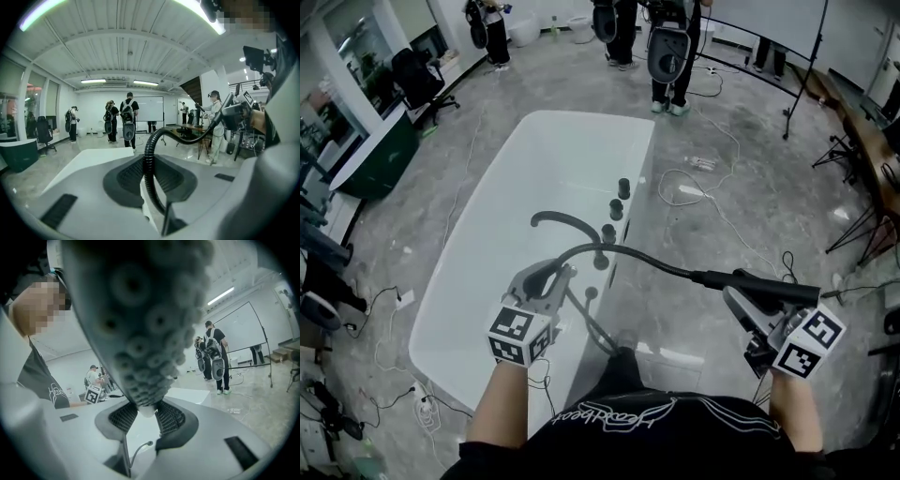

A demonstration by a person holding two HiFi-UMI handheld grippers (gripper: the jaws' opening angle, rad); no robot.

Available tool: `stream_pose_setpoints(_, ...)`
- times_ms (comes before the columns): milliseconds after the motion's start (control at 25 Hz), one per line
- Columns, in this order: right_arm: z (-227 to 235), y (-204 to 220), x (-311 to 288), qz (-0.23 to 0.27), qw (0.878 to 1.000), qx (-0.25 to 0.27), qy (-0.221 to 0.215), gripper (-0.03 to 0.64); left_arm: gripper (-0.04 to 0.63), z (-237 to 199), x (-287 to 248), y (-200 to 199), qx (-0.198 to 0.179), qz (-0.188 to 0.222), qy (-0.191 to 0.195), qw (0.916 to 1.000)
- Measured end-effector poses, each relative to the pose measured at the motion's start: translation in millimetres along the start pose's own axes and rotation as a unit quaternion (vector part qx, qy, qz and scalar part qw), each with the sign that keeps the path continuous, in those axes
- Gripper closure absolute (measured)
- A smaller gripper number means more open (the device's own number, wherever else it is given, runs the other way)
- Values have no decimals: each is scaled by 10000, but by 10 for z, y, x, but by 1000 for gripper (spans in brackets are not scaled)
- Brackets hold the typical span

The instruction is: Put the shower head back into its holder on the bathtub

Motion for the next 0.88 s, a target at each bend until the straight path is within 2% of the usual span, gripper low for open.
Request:
stream_pose_setpoints(320,29,-188,-102,96,9997,181,-108,482,532,-215,-57,-541,-556,331,-212,9977)
stream_pose_setpoints(440,24,-255,-99,184,9996,188,-130,482,532,-256,-100,-746,-923,440,-253,9944)
stream_pose_setpoints(640,1,-331,-113,337,9991,217,-148,482,532,-300,-171,-1065,-1306,667,-239,9889)
stream_pose_setpoints(880,57,-550,-115,562,9976,384,-117,482,532,-349,-323,-1476,-1614,920,-220,9823)
Point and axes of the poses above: the fingertips, and each gripper's own axes: x backward along the fingers, z to its right, y out of its underside, the point moved 10 cm from there along x, backward along the fingers, and after that the axes turned 3 degrees about -y, right-handed, at the moved point
